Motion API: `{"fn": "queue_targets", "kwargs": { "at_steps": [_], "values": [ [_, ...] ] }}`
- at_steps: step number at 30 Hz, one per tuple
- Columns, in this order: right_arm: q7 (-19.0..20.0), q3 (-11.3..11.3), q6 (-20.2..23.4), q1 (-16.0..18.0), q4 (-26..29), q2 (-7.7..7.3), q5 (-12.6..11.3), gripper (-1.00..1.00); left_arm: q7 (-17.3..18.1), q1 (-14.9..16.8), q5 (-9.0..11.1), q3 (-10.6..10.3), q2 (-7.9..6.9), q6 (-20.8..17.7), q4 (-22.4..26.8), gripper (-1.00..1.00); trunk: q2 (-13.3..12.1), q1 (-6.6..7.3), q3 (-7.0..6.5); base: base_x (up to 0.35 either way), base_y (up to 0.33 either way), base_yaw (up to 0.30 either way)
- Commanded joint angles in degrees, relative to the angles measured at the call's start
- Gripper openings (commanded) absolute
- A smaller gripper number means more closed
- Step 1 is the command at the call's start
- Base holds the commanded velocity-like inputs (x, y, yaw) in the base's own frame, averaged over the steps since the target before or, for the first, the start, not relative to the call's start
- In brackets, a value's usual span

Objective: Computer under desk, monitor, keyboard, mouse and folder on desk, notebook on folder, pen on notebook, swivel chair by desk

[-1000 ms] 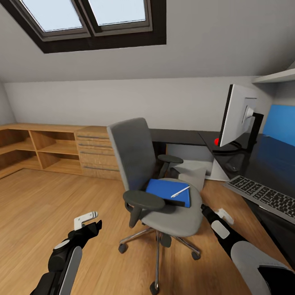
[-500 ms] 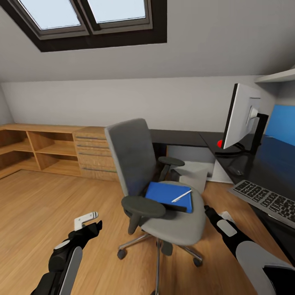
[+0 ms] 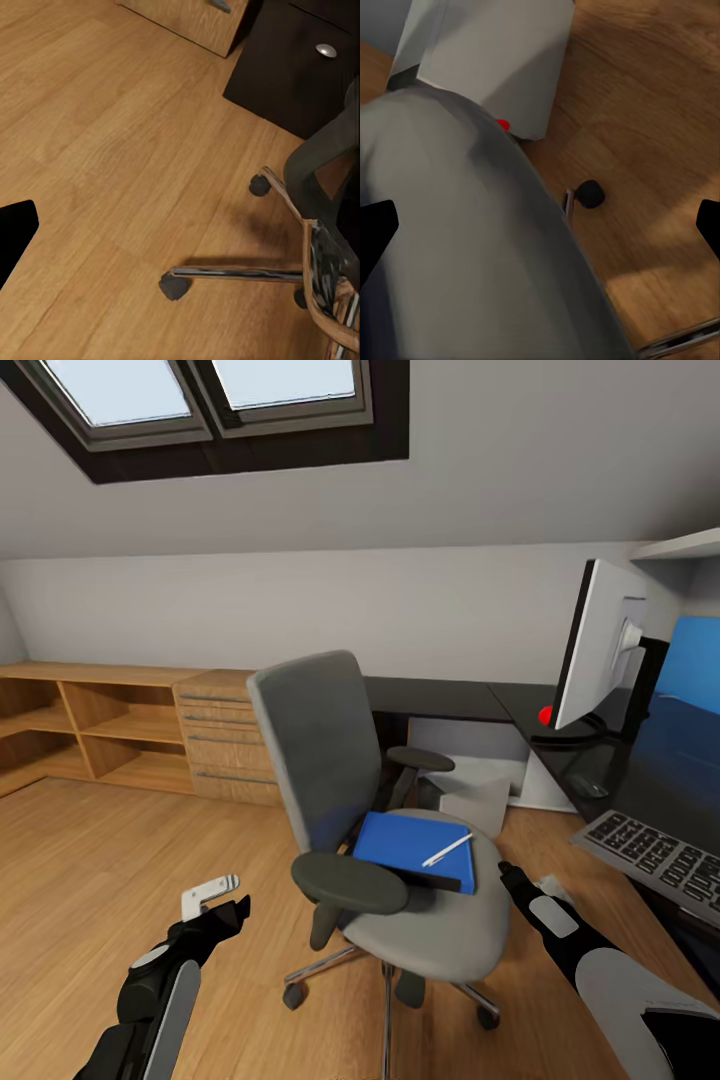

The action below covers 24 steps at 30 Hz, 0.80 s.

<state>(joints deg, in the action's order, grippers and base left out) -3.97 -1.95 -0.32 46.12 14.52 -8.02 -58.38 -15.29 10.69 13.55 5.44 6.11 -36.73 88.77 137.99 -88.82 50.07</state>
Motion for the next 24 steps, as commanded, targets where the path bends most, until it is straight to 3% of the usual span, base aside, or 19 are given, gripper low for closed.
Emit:
{"fn": "queue_targets", "kwargs": {
  "at_steps": [1,6,20,24],
  "values": [
    [-0.16,-0.16,-0.03,0.02,0.07,0.02,-0.24,1.0,-0.42,0.04,0.97,0.03,0.03,-0.2,0.19,1.0,0.44,-0.21,0.24,0.004,0.0,0.0],
    [-0.16,-0.16,-0.04,0.02,0.07,0.02,-0.24,1.0,-0.44,0.04,3.32,0.01,-0.1,-0.19,0.65,1.0,2.45,-1.31,1.14,0.001,0.0,0.0],
    [-0.16,-0.01,-0.04,0.02,0.1,0.18,-0.17,1.0,-0.44,0.04,3.68,-0.05,-0.14,-0.19,0.7,1.0,2.45,-1.31,1.14,0.0,0.0,0.003],
    [-0.11,0.01,-0.04,0.02,0.12,0.19,-0.16,1.0,-0.44,0.04,3.68,-0.04,-0.14,-0.19,0.7,1.0,2.45,-1.31,1.14,0.0,0.0,0.191]
  ]
}}
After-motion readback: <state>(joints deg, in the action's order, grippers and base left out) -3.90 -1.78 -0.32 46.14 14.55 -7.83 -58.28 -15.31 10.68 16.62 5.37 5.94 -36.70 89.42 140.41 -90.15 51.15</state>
